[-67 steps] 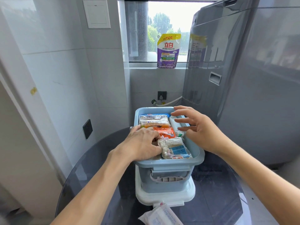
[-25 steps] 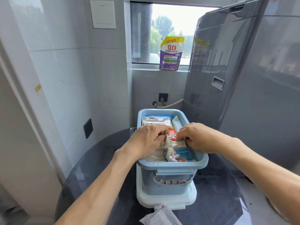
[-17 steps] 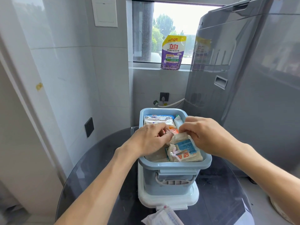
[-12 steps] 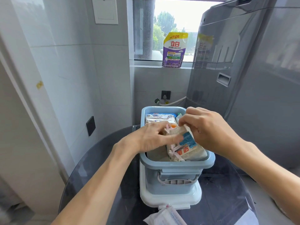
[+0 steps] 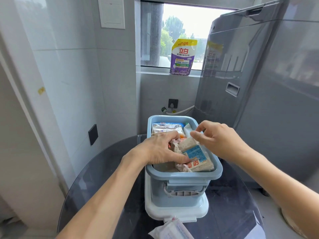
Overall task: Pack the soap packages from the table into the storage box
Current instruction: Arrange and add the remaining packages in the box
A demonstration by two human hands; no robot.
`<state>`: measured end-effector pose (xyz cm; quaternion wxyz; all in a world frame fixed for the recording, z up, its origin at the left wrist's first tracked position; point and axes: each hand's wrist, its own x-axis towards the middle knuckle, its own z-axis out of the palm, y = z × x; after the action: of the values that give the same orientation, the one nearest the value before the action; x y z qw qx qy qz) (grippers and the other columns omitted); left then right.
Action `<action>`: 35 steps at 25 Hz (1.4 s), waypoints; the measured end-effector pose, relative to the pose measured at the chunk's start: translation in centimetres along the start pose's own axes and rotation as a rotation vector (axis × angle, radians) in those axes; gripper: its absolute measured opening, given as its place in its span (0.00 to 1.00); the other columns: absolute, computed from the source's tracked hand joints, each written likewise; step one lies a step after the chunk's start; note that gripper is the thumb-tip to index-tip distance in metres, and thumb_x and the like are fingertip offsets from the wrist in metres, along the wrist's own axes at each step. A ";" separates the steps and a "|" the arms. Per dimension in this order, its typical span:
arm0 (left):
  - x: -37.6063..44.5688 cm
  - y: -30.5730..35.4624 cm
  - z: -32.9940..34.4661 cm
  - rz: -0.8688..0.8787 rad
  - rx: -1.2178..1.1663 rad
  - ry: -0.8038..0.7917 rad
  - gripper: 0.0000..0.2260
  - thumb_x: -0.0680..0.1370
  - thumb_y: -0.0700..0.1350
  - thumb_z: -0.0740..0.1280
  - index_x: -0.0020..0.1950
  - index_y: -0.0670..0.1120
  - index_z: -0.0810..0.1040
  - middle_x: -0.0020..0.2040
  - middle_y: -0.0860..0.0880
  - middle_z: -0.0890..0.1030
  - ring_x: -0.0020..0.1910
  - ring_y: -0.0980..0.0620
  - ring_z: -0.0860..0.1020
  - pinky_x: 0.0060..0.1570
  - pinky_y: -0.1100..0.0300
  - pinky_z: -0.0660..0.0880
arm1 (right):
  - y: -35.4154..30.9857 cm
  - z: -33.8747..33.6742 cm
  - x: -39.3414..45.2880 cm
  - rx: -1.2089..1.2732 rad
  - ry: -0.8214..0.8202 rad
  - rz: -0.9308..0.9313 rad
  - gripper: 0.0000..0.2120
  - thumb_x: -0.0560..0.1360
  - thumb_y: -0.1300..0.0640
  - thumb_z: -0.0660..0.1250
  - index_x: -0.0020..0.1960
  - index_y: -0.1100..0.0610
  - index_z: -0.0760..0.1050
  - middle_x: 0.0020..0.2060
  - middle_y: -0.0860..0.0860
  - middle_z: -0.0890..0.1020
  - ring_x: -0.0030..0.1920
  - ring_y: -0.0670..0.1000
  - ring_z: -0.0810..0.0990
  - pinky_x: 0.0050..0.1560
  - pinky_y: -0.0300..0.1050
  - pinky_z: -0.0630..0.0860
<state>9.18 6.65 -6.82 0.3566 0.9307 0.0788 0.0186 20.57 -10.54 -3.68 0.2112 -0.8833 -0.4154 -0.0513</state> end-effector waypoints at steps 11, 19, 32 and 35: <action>-1.0 -0.4 -0.1 0.018 -0.012 0.032 0.31 0.63 0.69 0.74 0.61 0.61 0.69 0.57 0.57 0.79 0.55 0.54 0.78 0.58 0.48 0.76 | -0.7 1.4 -0.9 0.564 -0.176 0.007 0.16 0.63 0.49 0.81 0.43 0.54 0.78 0.38 0.53 0.86 0.38 0.56 0.85 0.46 0.60 0.81; -0.8 -0.4 0.2 0.008 -0.166 0.092 0.35 0.59 0.70 0.75 0.62 0.73 0.66 0.62 0.63 0.76 0.61 0.63 0.74 0.62 0.59 0.71 | 2.5 -1.0 2.2 0.861 -0.293 0.011 0.16 0.64 0.56 0.79 0.48 0.61 0.80 0.46 0.64 0.86 0.40 0.59 0.85 0.39 0.47 0.82; -2.1 0.0 -2.0 0.077 0.092 0.211 0.39 0.58 0.59 0.81 0.68 0.61 0.75 0.59 0.60 0.77 0.60 0.55 0.75 0.65 0.51 0.70 | 3.2 -1.6 -0.6 0.398 -0.512 -0.192 0.36 0.61 0.42 0.81 0.65 0.34 0.69 0.59 0.37 0.78 0.60 0.38 0.76 0.64 0.38 0.71; -2.5 1.1 -1.7 0.130 0.286 0.268 0.32 0.59 0.63 0.76 0.63 0.64 0.76 0.52 0.59 0.76 0.56 0.54 0.74 0.63 0.49 0.67 | 3.2 -0.7 -1.0 0.168 -0.500 -0.171 0.36 0.62 0.36 0.77 0.67 0.36 0.68 0.60 0.36 0.75 0.62 0.40 0.73 0.65 0.42 0.69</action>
<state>6.72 6.61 -4.74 0.2052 0.9642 0.0673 0.1539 22.38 -13.35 -4.35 0.1697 -0.8095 -0.5307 0.1851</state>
